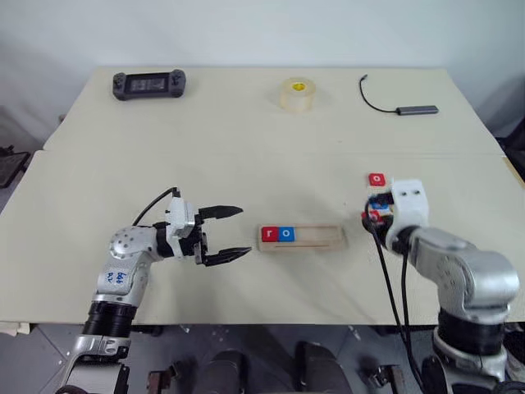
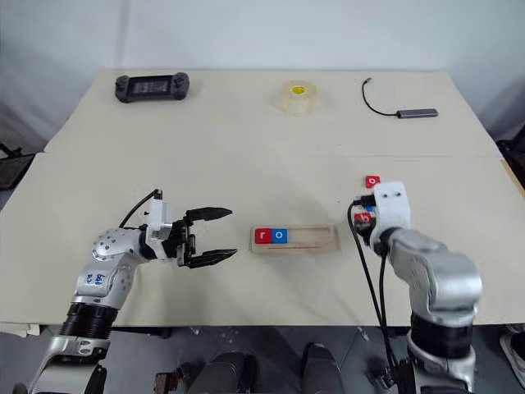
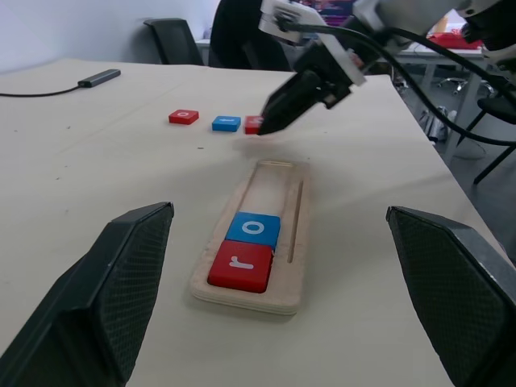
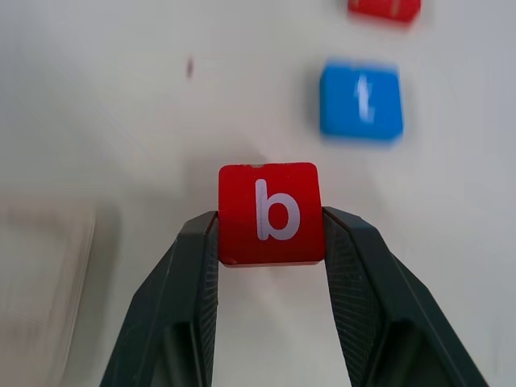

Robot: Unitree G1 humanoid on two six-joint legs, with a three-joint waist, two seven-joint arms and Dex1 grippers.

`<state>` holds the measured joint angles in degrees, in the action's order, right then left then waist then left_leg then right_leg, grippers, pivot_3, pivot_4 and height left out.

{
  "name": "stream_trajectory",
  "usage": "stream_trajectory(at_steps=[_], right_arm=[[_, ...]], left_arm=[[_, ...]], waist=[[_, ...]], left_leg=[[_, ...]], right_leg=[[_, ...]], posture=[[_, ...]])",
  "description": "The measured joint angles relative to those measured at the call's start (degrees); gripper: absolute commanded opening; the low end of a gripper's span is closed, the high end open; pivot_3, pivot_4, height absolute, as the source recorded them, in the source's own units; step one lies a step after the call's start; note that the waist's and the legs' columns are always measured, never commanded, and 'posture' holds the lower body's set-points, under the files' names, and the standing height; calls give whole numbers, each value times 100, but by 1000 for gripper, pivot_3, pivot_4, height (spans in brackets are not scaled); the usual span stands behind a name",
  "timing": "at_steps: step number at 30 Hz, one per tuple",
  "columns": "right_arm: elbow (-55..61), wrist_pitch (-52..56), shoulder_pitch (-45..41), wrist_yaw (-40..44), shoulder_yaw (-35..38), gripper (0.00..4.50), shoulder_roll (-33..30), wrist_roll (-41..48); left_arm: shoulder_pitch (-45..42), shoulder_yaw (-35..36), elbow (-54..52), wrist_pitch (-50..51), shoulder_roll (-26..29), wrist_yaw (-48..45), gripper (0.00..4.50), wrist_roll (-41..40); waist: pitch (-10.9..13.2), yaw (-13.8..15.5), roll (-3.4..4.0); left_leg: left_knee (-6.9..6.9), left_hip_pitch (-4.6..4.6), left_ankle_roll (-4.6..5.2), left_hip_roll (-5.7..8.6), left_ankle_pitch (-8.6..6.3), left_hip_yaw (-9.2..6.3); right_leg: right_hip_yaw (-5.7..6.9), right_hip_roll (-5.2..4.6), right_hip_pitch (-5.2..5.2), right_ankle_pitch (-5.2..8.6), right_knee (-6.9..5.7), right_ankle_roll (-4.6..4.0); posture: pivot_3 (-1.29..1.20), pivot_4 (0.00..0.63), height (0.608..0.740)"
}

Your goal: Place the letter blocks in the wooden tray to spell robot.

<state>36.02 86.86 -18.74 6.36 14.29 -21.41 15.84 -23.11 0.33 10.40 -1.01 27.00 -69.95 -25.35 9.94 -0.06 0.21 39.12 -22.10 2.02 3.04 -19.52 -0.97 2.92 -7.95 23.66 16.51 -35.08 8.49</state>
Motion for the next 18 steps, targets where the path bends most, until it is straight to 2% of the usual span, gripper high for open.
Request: stream_trajectory(at_steps=[1, 7, 10, 13, 15, 16, 18], right_arm=[[124, 81, 135, -20, 38, 1460, 62, -11], [241, 139, 245, -75, 70, 3421, 181, -117], [198, 184, 236, 248, 69, 4449, -221, -6], [-2, -293, 291, 986, 83, 4481, -1132, 235], [-224, -1201, 628, 2160, -9, 4481, -2241, 517], [-301, -1471, 744, 2504, -14, 4481, -2518, 580], [-683, -2736, 1177, 3681, -90, 4481, -3126, 679]], left_arm=[[-63, -8, 100, -49, -4, -35, 4500, 9], [-249, -19, 310, -180, -31, -99, 4500, 38], [-251, -21, 348, -217, -26, -145, 4500, 42], [-253, -21, 345, -223, 10, -180, 4500, 41], [-227, -11, 341, -221, 78, -237, 4500, 40], [-217, 13, 340, -222, 97, -252, 4500, 39], [-216, 21, 338, -218, 106, -291, 4500, 38]], waist=[[0, 0, 0], [0, -7, 0], [0, -10, 0], [0, 6, 0], [3, 28, 3], [4, 25, -1], [4, 16, -7]], left_leg=[[0, 0, 0, 1, 0, 0], [1, 2, 2, 3, 2, -1], [1, 1, 2, 4, 2, -1], [2, 0, 6, 8, 3, -1], [-2, -1, 14, 13, 5, -5], [-2, 0, 15, 14, 4, -5], [-1, 0, 16, 11, 4, -1]], right_leg=[[0, 0, -1, 0, 0, 0], [-2, 1, 0, 0, -4, 0], [-2, 0, 0, 0, -3, 0], [0, -3, -4, 0, 2, 1], [4, -6, -11, -2, 12, 5], [5, -4, -13, -3, 14, 5], [5, -4, -18, -6, 19, 11]], posture=[[0, 150, 740], [0, 150, 740], [0, 150, 740], [0, 150, 740], [0, 150, 740], [0, 150, 740], [0, 150, 740]])
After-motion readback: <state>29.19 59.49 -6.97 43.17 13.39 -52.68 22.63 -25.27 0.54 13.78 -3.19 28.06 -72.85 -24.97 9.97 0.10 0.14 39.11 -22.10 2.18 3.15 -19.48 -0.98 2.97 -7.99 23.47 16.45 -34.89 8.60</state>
